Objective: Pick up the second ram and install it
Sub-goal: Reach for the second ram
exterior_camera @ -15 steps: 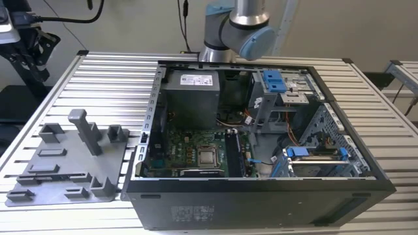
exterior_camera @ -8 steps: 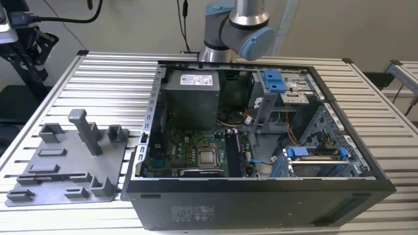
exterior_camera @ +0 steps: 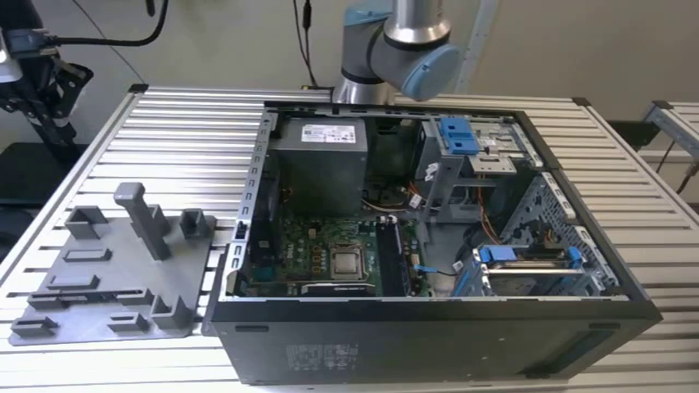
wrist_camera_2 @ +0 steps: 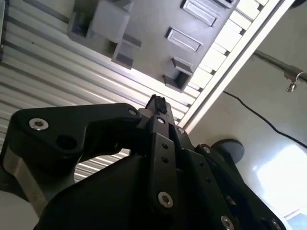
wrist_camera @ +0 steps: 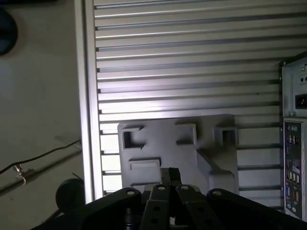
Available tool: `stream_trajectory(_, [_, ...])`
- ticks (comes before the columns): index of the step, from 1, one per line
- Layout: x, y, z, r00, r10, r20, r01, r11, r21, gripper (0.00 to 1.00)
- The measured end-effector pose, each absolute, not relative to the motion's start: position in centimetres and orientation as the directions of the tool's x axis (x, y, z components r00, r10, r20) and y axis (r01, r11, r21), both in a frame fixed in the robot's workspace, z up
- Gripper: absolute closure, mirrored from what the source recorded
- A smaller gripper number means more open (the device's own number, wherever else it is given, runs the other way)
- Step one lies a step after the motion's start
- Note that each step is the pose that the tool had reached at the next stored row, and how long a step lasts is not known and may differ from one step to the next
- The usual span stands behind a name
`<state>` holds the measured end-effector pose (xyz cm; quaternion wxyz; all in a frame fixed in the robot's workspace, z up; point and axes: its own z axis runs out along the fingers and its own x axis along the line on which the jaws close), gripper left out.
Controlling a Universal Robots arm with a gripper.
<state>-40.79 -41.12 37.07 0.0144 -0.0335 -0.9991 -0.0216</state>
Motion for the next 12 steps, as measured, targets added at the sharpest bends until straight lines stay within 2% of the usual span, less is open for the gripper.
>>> stream_trajectory(12, [-40.8, -45.1, 36.5, -0.997, 0.066, 0.030, 0.068, 0.997, 0.042, 0.89])
